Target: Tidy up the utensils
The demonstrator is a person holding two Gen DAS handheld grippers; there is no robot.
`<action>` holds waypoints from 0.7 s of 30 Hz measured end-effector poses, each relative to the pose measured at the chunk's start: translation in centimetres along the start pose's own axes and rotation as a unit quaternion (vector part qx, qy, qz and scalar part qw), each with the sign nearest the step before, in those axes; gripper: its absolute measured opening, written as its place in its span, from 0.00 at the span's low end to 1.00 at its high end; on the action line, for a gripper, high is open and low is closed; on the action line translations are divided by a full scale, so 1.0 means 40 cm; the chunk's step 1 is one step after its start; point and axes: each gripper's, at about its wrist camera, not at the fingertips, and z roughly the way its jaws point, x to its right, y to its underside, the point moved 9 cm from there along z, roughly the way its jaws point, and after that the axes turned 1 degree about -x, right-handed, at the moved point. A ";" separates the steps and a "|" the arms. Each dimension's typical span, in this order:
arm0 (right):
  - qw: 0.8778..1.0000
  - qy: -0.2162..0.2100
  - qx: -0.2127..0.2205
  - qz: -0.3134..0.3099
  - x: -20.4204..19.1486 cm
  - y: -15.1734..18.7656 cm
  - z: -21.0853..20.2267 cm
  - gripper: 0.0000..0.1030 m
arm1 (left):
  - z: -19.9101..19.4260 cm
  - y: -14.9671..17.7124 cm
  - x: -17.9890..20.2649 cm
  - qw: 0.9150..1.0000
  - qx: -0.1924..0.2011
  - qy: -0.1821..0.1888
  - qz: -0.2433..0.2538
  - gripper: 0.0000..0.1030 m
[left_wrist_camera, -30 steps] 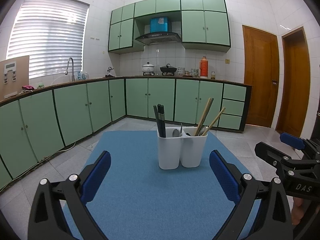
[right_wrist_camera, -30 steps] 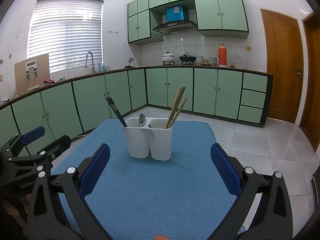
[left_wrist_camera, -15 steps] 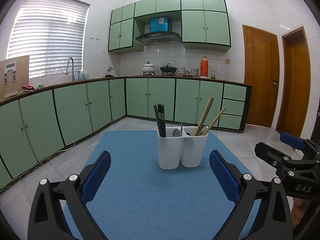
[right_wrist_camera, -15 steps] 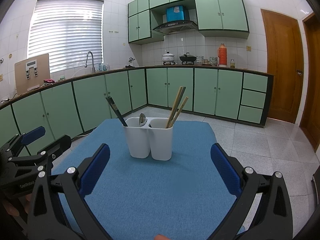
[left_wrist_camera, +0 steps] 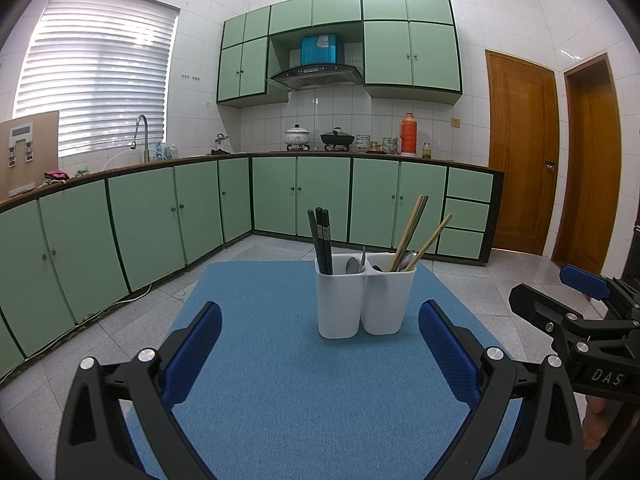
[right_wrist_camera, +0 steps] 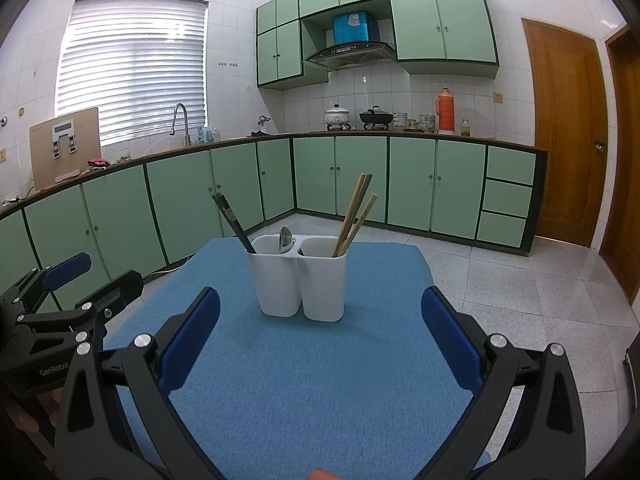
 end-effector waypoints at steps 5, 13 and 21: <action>1.000 0.000 0.000 0.000 -0.002 0.001 0.001 0.95 | 0.000 0.001 -0.001 1.000 0.000 -0.001 -0.001 0.94; 1.000 0.000 0.001 -0.001 -0.002 0.000 0.000 0.95 | 0.002 0.003 0.000 1.000 0.001 -0.002 -0.002 0.94; 1.000 0.000 0.000 -0.001 -0.004 0.001 0.001 0.95 | 0.002 0.004 -0.001 1.000 0.000 -0.002 -0.003 0.94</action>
